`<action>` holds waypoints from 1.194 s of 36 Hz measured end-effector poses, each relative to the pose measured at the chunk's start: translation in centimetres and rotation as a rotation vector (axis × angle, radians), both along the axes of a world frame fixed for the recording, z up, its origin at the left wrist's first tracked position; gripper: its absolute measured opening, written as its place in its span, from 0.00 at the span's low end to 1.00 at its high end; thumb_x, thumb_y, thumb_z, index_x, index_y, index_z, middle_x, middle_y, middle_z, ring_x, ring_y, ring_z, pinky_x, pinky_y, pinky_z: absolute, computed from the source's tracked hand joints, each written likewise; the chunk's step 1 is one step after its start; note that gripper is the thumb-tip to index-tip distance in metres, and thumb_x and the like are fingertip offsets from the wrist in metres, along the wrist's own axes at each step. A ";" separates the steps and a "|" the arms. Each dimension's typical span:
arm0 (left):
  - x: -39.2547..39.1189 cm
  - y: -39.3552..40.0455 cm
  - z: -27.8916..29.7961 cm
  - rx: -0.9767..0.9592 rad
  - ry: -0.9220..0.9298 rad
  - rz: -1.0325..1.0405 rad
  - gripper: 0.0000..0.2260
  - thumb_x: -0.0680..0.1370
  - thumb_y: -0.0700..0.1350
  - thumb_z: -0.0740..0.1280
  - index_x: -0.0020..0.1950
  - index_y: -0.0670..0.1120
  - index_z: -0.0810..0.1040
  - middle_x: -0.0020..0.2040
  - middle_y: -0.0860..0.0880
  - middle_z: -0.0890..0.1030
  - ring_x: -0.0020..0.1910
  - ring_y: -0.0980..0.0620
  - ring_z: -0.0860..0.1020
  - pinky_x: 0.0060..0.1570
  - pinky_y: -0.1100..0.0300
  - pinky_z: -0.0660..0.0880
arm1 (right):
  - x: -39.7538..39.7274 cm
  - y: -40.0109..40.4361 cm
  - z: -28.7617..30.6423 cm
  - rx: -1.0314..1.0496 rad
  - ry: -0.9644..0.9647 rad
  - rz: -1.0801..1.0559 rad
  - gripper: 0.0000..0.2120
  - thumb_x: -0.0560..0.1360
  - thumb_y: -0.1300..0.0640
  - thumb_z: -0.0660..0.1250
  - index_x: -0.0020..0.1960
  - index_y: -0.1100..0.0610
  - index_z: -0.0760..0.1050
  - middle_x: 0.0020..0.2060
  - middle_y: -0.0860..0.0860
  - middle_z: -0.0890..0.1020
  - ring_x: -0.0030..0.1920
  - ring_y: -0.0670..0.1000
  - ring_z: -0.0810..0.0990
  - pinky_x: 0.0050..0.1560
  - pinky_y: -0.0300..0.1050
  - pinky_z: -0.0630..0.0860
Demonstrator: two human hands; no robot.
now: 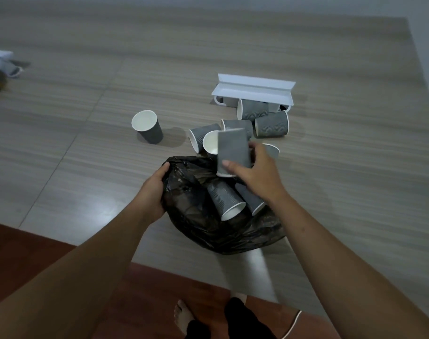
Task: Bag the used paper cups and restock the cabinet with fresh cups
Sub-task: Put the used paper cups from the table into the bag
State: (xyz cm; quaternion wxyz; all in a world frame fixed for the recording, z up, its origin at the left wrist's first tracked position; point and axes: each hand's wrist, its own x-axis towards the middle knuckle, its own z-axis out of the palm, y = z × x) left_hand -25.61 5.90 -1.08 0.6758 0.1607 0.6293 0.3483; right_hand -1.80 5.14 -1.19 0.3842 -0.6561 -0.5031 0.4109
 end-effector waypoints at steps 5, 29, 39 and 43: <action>-0.7 0.0 0.8 0.017 -0.004 0.004 0.15 0.81 0.53 0.63 0.56 0.44 0.82 0.51 0.43 0.86 0.46 0.47 0.85 0.47 0.53 0.79 | -3.2 -2.2 -0.8 -0.284 0.026 0.220 0.26 0.66 0.37 0.74 0.57 0.52 0.78 0.51 0.47 0.83 0.49 0.48 0.82 0.53 0.49 0.78; -1.9 -0.9 1.7 0.047 -0.078 -0.061 0.11 0.80 0.45 0.62 0.54 0.41 0.82 0.49 0.43 0.86 0.45 0.47 0.85 0.50 0.54 0.81 | 4.2 3.8 -4.5 -0.536 -0.412 -0.381 0.38 0.69 0.34 0.66 0.68 0.60 0.68 0.67 0.60 0.71 0.68 0.62 0.68 0.64 0.56 0.68; -1.2 -1.1 0.9 0.132 0.202 -0.244 0.15 0.76 0.45 0.72 0.59 0.39 0.81 0.52 0.41 0.85 0.49 0.44 0.85 0.47 0.56 0.82 | 3.5 3.6 -6.2 -0.572 -0.123 -0.382 0.35 0.59 0.39 0.73 0.59 0.59 0.79 0.57 0.57 0.82 0.57 0.58 0.81 0.57 0.50 0.79; -1.1 -0.9 0.7 0.078 0.184 -0.192 0.13 0.79 0.46 0.67 0.57 0.40 0.82 0.48 0.42 0.86 0.42 0.48 0.85 0.45 0.56 0.80 | 4.2 1.7 -4.7 -0.476 -0.163 -0.443 0.33 0.55 0.37 0.70 0.53 0.58 0.80 0.50 0.55 0.84 0.50 0.58 0.83 0.52 0.52 0.81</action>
